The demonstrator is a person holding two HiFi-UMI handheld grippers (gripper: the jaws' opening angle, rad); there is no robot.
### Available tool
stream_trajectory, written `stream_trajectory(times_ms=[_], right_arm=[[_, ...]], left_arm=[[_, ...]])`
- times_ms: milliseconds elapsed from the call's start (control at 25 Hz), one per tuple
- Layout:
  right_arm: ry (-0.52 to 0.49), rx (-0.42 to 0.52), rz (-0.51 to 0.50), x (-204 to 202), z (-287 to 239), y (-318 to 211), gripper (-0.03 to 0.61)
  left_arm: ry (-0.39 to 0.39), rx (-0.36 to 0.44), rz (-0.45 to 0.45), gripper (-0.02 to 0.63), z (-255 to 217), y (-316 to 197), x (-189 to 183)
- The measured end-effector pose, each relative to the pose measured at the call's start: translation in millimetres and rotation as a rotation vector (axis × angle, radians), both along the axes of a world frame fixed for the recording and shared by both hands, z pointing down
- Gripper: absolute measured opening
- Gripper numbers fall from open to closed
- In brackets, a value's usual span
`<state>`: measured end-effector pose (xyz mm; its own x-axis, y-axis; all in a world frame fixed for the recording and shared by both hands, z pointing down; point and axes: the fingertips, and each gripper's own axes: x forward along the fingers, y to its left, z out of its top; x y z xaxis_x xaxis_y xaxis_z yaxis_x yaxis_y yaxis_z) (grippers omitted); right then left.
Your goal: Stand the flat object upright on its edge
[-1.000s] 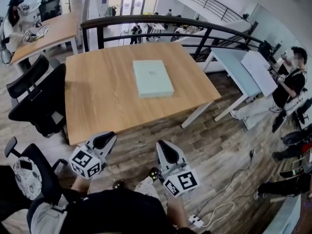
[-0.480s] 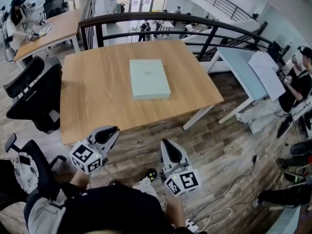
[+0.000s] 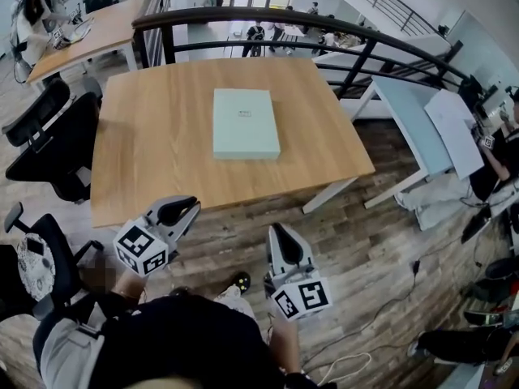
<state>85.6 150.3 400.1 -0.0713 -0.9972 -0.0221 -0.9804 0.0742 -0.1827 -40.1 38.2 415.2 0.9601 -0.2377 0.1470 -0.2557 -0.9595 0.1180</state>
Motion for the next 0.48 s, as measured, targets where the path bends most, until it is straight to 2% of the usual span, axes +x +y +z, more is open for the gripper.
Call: stream_trajectory(times_ms=[480], right_arm=[[-0.024,0.016,-0.074,52.5,1.0,-19.1,0.034]], left_arm=[[-0.021,0.019,-0.083,0.049,-4.2,-12.5,39.9]])
